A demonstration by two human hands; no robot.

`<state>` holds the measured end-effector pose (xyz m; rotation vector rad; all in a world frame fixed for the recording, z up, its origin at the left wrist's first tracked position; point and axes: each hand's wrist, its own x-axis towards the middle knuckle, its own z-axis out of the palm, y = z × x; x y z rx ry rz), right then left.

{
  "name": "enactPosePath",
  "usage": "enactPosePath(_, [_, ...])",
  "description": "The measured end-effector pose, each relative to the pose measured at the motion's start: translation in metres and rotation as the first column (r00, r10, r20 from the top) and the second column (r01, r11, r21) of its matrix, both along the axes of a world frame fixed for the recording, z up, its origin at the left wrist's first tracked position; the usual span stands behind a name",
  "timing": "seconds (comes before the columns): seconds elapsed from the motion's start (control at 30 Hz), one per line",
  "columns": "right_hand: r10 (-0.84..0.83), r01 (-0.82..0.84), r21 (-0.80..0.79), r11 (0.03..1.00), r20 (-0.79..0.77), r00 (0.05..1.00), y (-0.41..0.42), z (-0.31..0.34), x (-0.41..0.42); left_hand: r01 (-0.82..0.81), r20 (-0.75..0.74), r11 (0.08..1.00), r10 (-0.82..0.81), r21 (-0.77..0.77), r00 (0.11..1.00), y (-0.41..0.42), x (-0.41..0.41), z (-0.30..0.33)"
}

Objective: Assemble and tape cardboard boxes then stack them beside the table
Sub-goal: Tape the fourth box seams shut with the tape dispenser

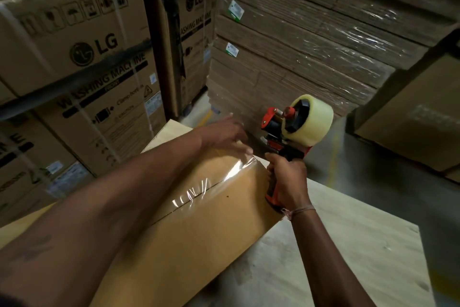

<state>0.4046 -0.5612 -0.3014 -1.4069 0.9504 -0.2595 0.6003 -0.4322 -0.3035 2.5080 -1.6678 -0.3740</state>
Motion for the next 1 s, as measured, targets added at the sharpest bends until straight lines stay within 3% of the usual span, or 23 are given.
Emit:
enactPosePath(0.03, [0.040,-0.040,0.017,0.999,0.002,0.999,-0.003,0.002,0.000,-0.124,-0.129,0.983,0.107,-0.134,0.986,0.008,0.002,0.001])
enactPosePath(0.1, [0.124,-0.124,0.031,0.992,0.008,0.992,-0.009,0.008,0.002,-0.422,-0.398,0.852,0.286,-0.311,0.872,0.022,0.007,0.004])
enactPosePath(0.2, [0.229,-0.230,0.004,0.973,0.025,0.973,-0.008,0.015,0.015,-0.655,-0.673,0.625,0.266,-0.424,0.690,0.033,0.014,0.016])
enactPosePath(0.3, [0.321,-0.319,-0.061,0.946,0.037,0.946,0.001,0.020,0.033,-0.784,-0.925,0.571,0.106,-0.244,0.365,0.030,0.015,0.040])
enactPosePath(0.37, [0.368,-0.359,-0.121,0.925,0.058,0.928,0.010,0.023,0.044,-0.819,-0.977,0.569,0.125,-0.072,0.172,0.028,0.014,0.050])
enactPosePath(0.47, [0.405,-0.384,-0.176,0.906,0.106,0.908,0.022,0.028,0.055,-0.853,-0.995,0.518,0.097,0.070,-0.022,0.032,0.018,0.050])
enactPosePath(0.6, [0.429,-0.396,-0.226,0.890,0.121,0.895,0.029,0.030,0.063,-0.882,-0.987,0.449,0.006,0.144,-0.158,0.043,0.024,0.049])
enactPosePath(0.73, [0.401,-0.361,-0.248,0.899,0.138,0.906,0.034,0.025,0.069,-0.871,-0.984,0.459,0.042,0.172,-0.172,0.045,0.009,0.058])
enactPosePath(0.93, [0.397,-0.359,-0.218,0.908,0.163,0.903,0.032,0.021,0.067,-0.886,-0.954,0.359,0.042,0.292,-0.297,0.040,0.013,0.053])
enactPosePath(1.0, [0.405,-0.367,-0.224,0.903,0.154,0.901,0.032,0.020,0.065,-0.894,-0.950,0.323,0.111,0.312,-0.291,0.037,0.013,0.053])
